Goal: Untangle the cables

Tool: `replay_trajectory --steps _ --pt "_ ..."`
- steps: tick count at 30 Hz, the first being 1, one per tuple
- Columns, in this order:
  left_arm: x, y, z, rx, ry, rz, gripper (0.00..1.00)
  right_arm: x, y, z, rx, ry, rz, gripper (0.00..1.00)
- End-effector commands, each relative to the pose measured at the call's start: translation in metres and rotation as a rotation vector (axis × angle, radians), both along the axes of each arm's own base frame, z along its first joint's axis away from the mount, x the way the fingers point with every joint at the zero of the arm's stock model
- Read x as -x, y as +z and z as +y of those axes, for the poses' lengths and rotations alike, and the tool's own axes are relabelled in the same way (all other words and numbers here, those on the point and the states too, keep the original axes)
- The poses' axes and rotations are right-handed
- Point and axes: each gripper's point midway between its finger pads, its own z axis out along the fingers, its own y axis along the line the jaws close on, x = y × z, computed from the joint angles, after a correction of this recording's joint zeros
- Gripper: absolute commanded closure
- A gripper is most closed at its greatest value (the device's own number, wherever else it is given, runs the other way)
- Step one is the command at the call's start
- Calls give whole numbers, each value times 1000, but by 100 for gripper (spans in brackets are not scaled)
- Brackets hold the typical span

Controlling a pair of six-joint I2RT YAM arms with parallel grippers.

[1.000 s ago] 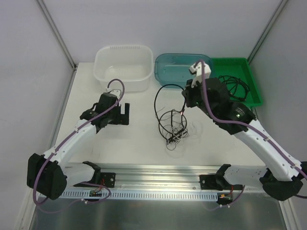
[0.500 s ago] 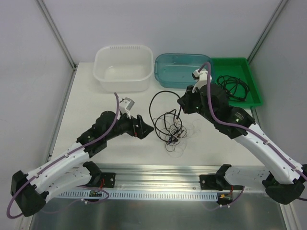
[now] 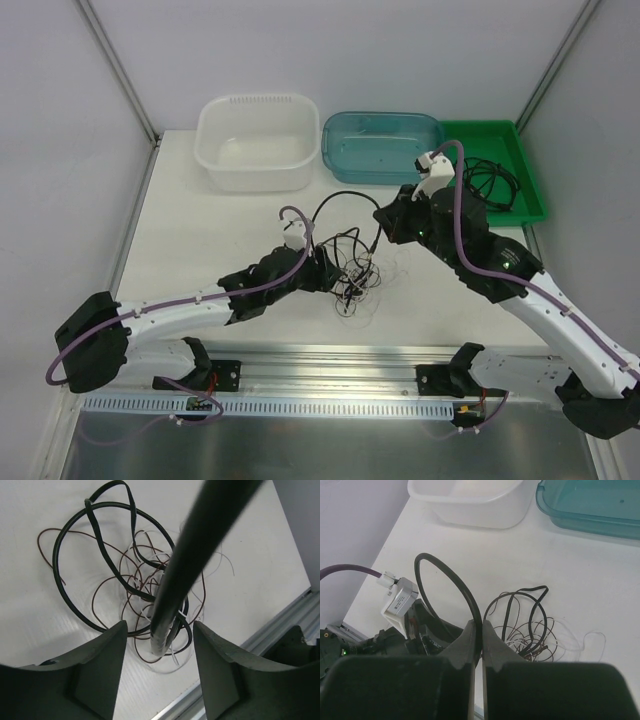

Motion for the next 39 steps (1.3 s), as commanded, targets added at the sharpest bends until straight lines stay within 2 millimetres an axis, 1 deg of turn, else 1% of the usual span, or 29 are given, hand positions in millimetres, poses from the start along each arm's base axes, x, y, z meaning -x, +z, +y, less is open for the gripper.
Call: replay_trajectory --steps 1,2,3,4,5,7,8,9,10,11,12,13,14,15,17,18,20,21,22,23,25,26,27,28,30,31,34,38,39 --pt "-17 37 -13 101 95 -80 47 2 19 -5 -83 -26 -56 99" --pt "-18 40 -15 105 99 -87 56 1 16 -7 -80 -34 -54 99" --pt "-19 42 -15 102 107 -94 70 1 9 -8 -67 -40 -47 99" --pt "-16 45 -15 102 104 -101 93 1 5 -11 -55 -47 -47 99" --pt "-17 50 -15 103 107 -109 100 0 1 -17 -38 -70 -45 99" --pt "-15 55 -5 70 124 -112 100 -2 -13 -25 5 -109 -28 99" --pt "-17 71 -5 85 130 -128 100 -2 -23 -28 37 -121 -7 98" --pt "-17 79 -1 67 133 -137 100 -3 -32 -30 60 -130 12 94" --pt "-14 76 12 -11 147 -118 100 -3 -43 -31 87 -133 34 87" --pt "-18 110 13 -12 157 -133 100 -2 -57 -33 127 -136 73 72" --pt "-19 114 16 -76 152 -125 100 0 -65 -32 145 -129 96 67" --pt "-11 99 34 -227 144 -57 100 3 -74 -29 156 -109 123 57" --pt "-15 141 31 -195 149 -79 100 6 -80 -26 160 -93 144 52" --pt "-15 140 29 -245 137 -60 100 8 -81 -22 133 -80 154 47" --pt "-10 150 34 -270 133 -27 100 14 -86 -9 82 -27 144 39" --pt "-8 150 35 -270 133 -16 100 17 -83 -8 45 -17 123 37" --pt "-6 148 38 -269 150 11 100 22 -83 7 -15 51 91 36" --pt "-5 146 39 -271 154 20 100 26 -78 10 -44 75 72 36" --pt "-4 145 40 -272 157 31 100 32 -78 19 -64 126 68 36" --pt "-2 145 39 -261 160 42 100 32 -71 27 -102 153 37 36" --pt "1 144 38 -253 153 62 100 39 -83 35 -97 190 23 35" --pt "2 146 38 -241 156 67 100 39 -78 42 -123 201 -7 35" --pt "3 146 38 -239 155 72 100 41 -90 45 -114 211 -4 35" --pt "3 146 40 -238 159 72 100 44 -83 54 -152 239 -31 34" --pt "3 147 43 -236 172 72 100 49 -88 62 -167 278 -38 34" --pt "4 149 44 -230 178 72 100 54 -81 71 -198 308 -59 34" --pt "5 149 45 -224 180 81 100 61 -86 86 -186 355 -70 34" --pt "8 145 46 -218 184 99 100 64 -93 101 -191 370 -59 34" --pt "9 145 46 -214 182 102 100 63 -99 105 -177 366 -47 34"
